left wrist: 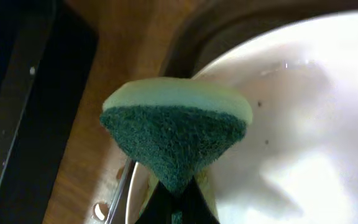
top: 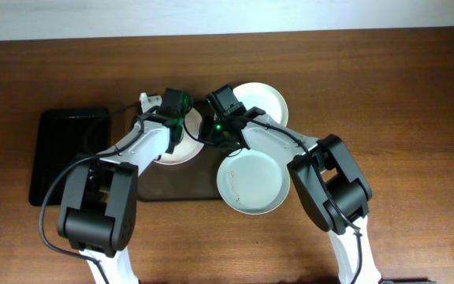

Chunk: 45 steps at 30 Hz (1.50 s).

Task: Clean dirty plates on tray and stack at the side
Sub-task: 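Scrub the held plate with the sponge in the left gripper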

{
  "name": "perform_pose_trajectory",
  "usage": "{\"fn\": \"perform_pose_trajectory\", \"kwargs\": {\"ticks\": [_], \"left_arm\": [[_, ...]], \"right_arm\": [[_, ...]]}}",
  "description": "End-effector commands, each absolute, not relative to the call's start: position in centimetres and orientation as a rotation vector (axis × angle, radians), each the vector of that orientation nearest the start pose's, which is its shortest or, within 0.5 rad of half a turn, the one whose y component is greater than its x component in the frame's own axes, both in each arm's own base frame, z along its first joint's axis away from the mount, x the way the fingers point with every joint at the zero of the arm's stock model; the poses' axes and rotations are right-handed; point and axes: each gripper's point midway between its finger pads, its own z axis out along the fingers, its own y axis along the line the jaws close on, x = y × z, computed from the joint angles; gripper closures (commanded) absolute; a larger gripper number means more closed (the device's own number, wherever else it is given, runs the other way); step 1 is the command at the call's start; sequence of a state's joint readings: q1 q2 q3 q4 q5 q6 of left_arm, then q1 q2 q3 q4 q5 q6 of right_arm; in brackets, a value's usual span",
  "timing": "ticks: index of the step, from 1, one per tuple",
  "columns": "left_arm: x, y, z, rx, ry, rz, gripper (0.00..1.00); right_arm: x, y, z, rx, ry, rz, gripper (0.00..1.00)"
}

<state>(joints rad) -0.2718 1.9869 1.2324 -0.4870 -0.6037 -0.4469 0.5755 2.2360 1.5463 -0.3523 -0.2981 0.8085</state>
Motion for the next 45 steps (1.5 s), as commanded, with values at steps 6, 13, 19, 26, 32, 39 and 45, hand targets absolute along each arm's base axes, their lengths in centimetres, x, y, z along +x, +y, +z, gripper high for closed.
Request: {"fn": "perform_pose_trajectory", "kwargs": {"ticks": [6,13,19,26,32,39,45], "left_arm": [[38.0,-9.9,0.9,0.082,2.932,-0.06,0.99],[41.9,-7.7,0.9,-0.003,2.769,0.149,0.99],[44.4,-6.7,-2.5,-0.155,2.7,0.185,0.99],[34.7,-5.5,-4.4,-0.232,3.182,-0.222,1.0],[31.3,-5.2,-0.8,0.021,3.37,-0.387,1.0],[39.2,0.7,-1.5,-0.427,3.014,0.243,0.99],[45.3,-2.7,-0.4,-0.347,2.77,0.138,0.99]], "right_arm": [[41.2,31.8,-1.7,0.239,2.86,0.743,0.96],[41.0,31.5,-1.8,0.246,2.88,0.751,0.96],[40.9,31.4,-1.9,0.243,2.887,0.745,0.96],[40.9,31.4,-1.9,0.243,2.886,0.746,0.96],[40.9,31.4,-1.9,0.242,2.886,0.746,0.96],[40.9,31.4,-1.9,0.242,2.886,0.746,0.96],[41.0,31.4,-1.9,0.23,2.882,0.748,0.96]]}}
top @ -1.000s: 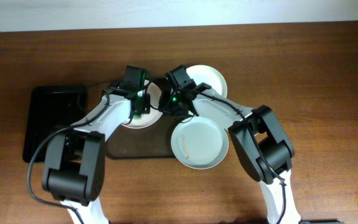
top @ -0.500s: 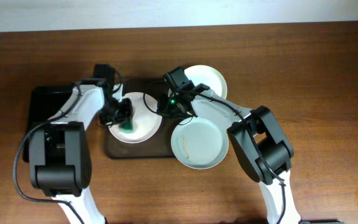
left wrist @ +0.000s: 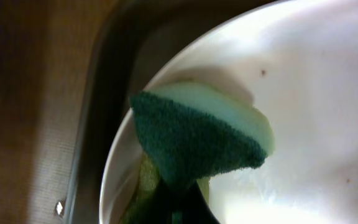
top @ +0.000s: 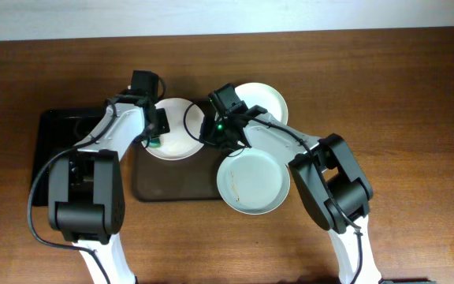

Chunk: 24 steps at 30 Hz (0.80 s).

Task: Clean dirty plates on tray and stack at the side
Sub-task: 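Scrub the held plate with the sponge in the left gripper, then lift the cleaned plate with the right gripper and carry it right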

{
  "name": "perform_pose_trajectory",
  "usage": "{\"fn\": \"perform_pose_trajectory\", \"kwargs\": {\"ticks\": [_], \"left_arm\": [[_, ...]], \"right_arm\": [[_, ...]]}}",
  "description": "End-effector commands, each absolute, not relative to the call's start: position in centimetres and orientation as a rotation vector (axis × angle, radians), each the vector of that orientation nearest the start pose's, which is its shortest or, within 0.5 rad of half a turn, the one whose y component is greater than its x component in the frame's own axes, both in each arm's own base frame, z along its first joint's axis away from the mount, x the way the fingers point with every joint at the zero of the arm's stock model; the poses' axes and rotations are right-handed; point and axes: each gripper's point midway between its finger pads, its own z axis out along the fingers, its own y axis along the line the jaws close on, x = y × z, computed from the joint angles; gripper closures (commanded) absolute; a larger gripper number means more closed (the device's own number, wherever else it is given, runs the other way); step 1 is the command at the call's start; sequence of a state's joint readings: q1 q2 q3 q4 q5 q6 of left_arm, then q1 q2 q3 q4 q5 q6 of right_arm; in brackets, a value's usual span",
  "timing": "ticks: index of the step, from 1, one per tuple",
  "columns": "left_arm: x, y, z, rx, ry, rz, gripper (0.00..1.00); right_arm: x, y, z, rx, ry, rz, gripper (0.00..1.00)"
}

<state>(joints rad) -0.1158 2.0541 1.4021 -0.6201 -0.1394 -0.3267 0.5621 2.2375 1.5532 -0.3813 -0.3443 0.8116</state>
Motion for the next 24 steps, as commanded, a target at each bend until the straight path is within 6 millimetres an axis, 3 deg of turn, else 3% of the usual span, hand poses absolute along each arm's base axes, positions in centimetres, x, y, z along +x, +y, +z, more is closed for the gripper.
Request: {"fn": "perform_pose_trajectory", "kwargs": {"ticks": [1,4,6,8,9,12,14,16,18,20,21,24], "left_arm": [[45.8,-3.4,-0.3,-0.334,2.756,0.106,0.99],[46.5,-7.2,0.0,-0.24,2.759,-0.164,0.99],[46.8,-10.1,0.6,0.033,2.733,-0.357,0.99],[46.4,-11.9,1.1,0.253,2.697,-0.467,0.99],[45.9,-12.0,1.0,0.28,2.709,-0.48,1.0],[45.2,-9.3,1.5,0.185,2.775,-0.467,1.0],[46.2,-5.1,4.6,0.013,2.785,-0.424,1.0],[47.9,-1.7,9.2,-0.225,2.735,-0.441,0.99],[49.4,0.4,16.5,-0.27,2.634,-0.547,1.0],[49.4,0.7,19.1,-0.271,2.618,-0.54,0.99],[49.1,0.4,19.2,-0.27,2.631,-0.543,0.99],[48.3,0.2,18.5,-0.28,2.672,-0.545,0.99]], "right_arm": [[41.0,31.4,-1.9,0.231,2.882,0.747,0.96],[41.0,31.4,-1.9,0.23,2.882,0.748,0.96],[41.0,31.4,-1.9,0.219,2.881,0.746,0.96],[40.9,31.4,-1.9,0.219,2.881,0.747,0.96],[41.0,31.4,-1.9,0.219,2.881,0.747,0.96],[40.8,31.7,-1.8,0.197,2.886,0.769,0.96],[40.5,31.7,-1.8,0.196,2.896,0.78,0.96],[40.2,31.4,-1.9,0.206,2.917,0.772,0.96],[40.3,30.9,-1.6,0.179,2.924,0.809,0.96],[41.5,29.9,0.8,0.12,2.875,0.807,0.96],[42.3,28.7,2.9,0.074,2.849,0.726,0.96],[42.5,24.4,14.5,-0.139,2.656,0.312,0.96]]}}
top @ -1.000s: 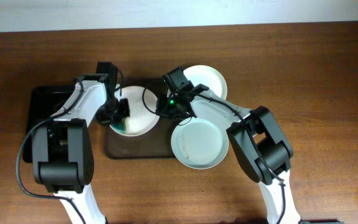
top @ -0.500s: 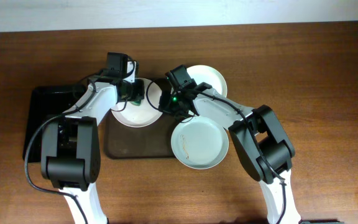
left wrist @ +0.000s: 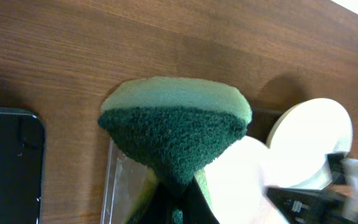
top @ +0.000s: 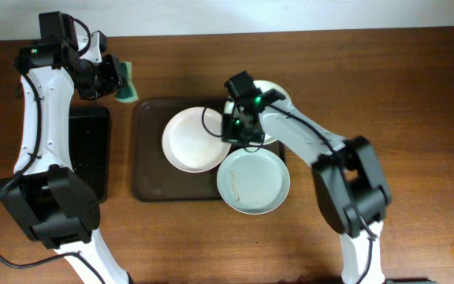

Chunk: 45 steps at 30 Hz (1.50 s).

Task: Clean dirty plates on tray and stack at the side
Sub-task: 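Lift the cleaned plate with the right gripper and carry it right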

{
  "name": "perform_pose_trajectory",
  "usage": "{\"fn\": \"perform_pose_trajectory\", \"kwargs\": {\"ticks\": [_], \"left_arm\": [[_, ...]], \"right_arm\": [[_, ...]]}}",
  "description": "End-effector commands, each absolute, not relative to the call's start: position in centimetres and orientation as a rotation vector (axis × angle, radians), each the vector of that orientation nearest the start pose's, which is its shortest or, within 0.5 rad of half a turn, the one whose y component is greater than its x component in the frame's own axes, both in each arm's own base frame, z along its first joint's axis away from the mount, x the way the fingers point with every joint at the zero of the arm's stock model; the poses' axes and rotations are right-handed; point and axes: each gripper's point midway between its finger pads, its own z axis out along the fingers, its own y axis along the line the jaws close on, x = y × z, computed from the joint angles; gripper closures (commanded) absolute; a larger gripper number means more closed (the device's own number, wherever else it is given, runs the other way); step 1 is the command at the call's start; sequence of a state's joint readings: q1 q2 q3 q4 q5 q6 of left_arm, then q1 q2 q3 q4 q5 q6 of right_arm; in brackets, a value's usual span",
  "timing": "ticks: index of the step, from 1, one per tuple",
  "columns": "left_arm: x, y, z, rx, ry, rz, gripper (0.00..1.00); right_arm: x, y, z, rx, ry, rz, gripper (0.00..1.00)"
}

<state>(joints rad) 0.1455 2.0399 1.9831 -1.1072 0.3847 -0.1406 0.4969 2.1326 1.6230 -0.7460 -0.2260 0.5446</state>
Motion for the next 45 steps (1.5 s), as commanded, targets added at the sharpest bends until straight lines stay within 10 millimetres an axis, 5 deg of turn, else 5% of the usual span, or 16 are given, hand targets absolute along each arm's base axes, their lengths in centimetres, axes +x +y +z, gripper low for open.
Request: {"fn": "perform_pose_trajectory", "kwargs": {"ticks": [1,3,6,9,12,17,20,23,29,32,35,38,39,42,45], "left_arm": [[48.3,0.0,18.4,-0.271,2.677,-0.54,0.99],[48.1,-0.4,17.5,-0.254,2.708,-0.496,1.0],[48.2,-1.7,16.4,-0.22,2.739,-0.484,1.0],[48.1,-2.4,12.6,-0.223,2.835,-0.461,1.0],[47.7,-2.4,10.1,-0.245,2.903,-0.469,0.99],[47.2,-4.1,9.8,-0.202,2.934,-0.475,0.99],[46.8,-6.6,9.8,-0.124,2.949,-0.481,0.99],[46.8,-7.0,9.8,-0.111,2.95,-0.482,1.0],[46.9,-6.7,9.7,-0.113,2.949,-0.455,0.99],[46.9,-6.7,9.7,-0.112,2.946,-0.454,0.99],[47.0,-6.7,9.7,-0.111,2.944,-0.454,0.99],[47.0,-6.6,9.7,-0.112,2.944,-0.448,0.99],[47.1,-5.9,9.5,-0.119,2.948,-0.38,1.0],[47.2,-5.8,9.5,-0.119,2.946,-0.373,1.0],[47.2,-5.8,9.5,-0.119,2.943,-0.372,1.0]], "right_arm": [[42.3,23.9,16.0,-0.145,2.616,0.257,0.96],[41.2,23.9,20.9,-0.23,2.47,0.135,0.96],[39.7,23.1,23.8,-0.225,2.28,-0.28,0.96],[36.9,24.1,28.5,-0.084,1.985,-0.519,0.96],[36.1,24.4,29.5,-0.068,1.917,-0.565,0.96],[35.9,22.2,33.4,0.097,1.71,-0.708,0.96],[35.6,21.6,34.2,0.124,1.664,-0.753,0.96],[35.3,21.1,34.9,0.147,1.624,-0.793,0.96],[36.1,22.3,32.6,0.053,1.776,-0.666,0.96],[37.2,21.4,29.4,-0.036,2.069,-0.422,0.96],[38.3,17.2,26.3,0.02,2.372,-0.155,0.96],[39.6,9.5,23.8,0.283,2.576,0.07,0.96],[39.7,2.8,23.2,0.505,2.592,0.035,0.96],[38.2,-6.0,22.1,0.803,2.584,0.011,0.96],[35.2,-14.5,17.5,1.153,2.519,-0.009,0.96]]}}
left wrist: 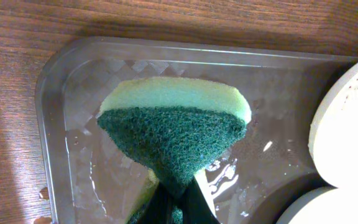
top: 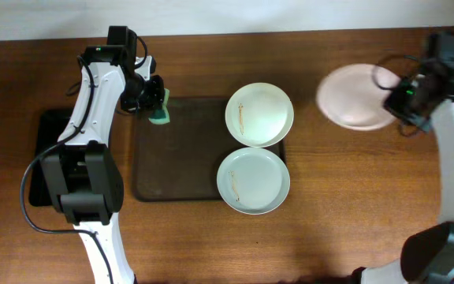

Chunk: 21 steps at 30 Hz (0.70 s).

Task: Clean dirty plates on tray and stack at the side
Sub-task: 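Lift the cleaned plate with the right gripper and carry it right, then set the plate down on the table right of the tray and release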

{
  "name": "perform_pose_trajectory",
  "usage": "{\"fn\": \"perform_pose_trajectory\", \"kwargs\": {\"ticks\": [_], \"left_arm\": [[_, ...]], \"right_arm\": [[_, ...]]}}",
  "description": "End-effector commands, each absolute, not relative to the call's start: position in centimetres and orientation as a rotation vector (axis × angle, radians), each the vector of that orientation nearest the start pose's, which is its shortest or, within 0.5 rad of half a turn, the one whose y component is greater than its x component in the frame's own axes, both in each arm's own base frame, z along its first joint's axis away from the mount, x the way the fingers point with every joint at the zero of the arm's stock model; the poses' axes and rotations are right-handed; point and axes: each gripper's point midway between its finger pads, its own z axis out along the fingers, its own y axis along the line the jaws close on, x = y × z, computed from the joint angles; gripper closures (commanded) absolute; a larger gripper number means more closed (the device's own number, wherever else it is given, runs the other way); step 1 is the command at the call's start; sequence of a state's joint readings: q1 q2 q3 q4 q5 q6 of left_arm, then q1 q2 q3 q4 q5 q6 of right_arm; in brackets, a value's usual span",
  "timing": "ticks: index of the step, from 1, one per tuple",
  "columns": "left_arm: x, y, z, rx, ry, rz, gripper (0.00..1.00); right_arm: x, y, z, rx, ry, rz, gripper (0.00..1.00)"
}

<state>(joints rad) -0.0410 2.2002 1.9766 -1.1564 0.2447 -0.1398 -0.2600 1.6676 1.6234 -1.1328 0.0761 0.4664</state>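
Observation:
My left gripper [top: 154, 101] is shut on a green and yellow sponge [top: 161, 110], hanging over the back left corner of the brown tray [top: 180, 162]. In the left wrist view the sponge [left wrist: 174, 124] fills the middle above the wet tray floor [left wrist: 79, 149]. Two white plates with brown streaks sit at the tray's right side, one at the back [top: 259, 114] and one at the front [top: 252, 180]. My right gripper [top: 399, 100] is shut on the rim of a third white plate [top: 355, 96], held over the table far to the right.
A black tray [top: 47, 162] lies on the table left of the brown tray, under my left arm. Bare wood table [top: 369, 205] stretches to the right of the two plates.
The left gripper came from the far back left of the table to the tray's back left corner, sponge still held. The middle plate has left the tray; the right gripper holds it far right.
The sponge was pressed on the plate in the tray's middle, with the right gripper at that plate's rim. Then the sponge was at the plate's left edge. Then the left arm was off the tray. Now the plate is off the tray at the right.

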Motion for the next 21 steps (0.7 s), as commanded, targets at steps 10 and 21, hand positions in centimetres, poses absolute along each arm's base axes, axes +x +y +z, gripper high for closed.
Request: {"fn": "perform_pose_trajectory", "kwargs": {"ticks": [10,21], "left_arm": [[47.2,-5.8,9.5,-0.118,2.942,-0.372,0.99],[47.2,-5.8,9.5,-0.119,2.943,-0.372,0.99]], "right_arm": [[31.4,-18.7,3.8,1.34,2.403,0.002,0.96],[30.1,-15.4,-0.8,1.372,2.568,0.106,0.53]]}}
